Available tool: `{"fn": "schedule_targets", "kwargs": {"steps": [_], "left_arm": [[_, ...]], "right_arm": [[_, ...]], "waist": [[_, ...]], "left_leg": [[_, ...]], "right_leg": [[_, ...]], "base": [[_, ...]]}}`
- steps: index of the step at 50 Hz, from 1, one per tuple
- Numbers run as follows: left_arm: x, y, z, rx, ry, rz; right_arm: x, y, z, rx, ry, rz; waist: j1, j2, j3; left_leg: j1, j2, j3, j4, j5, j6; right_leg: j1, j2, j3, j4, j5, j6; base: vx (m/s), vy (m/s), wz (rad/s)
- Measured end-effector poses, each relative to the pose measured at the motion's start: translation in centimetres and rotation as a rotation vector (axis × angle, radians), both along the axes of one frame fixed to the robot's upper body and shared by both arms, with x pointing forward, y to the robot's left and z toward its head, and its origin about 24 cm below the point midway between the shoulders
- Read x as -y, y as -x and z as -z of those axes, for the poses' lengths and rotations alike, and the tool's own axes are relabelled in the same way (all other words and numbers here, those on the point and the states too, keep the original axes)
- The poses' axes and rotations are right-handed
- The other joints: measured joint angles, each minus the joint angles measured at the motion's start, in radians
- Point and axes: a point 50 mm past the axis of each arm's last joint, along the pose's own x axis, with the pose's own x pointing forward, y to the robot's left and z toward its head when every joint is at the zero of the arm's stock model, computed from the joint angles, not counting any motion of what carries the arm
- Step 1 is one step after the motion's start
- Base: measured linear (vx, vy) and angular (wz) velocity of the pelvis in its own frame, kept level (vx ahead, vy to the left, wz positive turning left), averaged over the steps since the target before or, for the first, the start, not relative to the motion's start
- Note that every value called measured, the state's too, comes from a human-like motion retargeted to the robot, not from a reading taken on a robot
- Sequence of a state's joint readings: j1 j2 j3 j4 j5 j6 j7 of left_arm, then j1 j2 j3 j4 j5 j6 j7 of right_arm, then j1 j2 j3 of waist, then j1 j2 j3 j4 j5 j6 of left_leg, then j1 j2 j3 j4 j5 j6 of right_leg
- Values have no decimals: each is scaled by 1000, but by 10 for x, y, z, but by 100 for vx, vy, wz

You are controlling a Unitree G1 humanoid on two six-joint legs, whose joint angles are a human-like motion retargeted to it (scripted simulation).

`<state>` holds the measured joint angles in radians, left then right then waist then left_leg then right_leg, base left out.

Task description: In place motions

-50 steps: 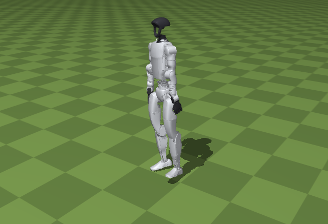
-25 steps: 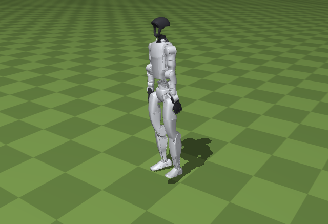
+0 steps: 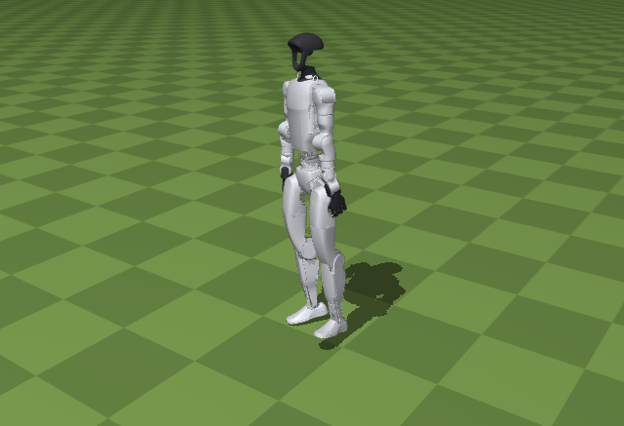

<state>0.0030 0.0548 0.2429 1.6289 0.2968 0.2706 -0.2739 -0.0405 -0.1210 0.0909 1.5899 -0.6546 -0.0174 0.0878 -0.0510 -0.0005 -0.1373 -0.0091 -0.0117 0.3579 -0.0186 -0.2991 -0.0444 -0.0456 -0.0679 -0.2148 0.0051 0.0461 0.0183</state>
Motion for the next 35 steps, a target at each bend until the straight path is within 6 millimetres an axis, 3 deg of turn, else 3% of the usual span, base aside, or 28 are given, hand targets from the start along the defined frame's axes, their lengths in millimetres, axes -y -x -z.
{"fn": "schedule_targets", "kwargs": {"steps": [35], "left_arm": [[1, 0, 0, -2, 4, -3]], "right_arm": [[1, 3, 0, -8, 3, -9]], "waist": [[-2, 4, 0]], "left_leg": [[1, 2, -1, 0, 3, 0]], "right_leg": [[1, 3, -3, 0, -4, -3]], "base": [[0, 0, 0]]}}
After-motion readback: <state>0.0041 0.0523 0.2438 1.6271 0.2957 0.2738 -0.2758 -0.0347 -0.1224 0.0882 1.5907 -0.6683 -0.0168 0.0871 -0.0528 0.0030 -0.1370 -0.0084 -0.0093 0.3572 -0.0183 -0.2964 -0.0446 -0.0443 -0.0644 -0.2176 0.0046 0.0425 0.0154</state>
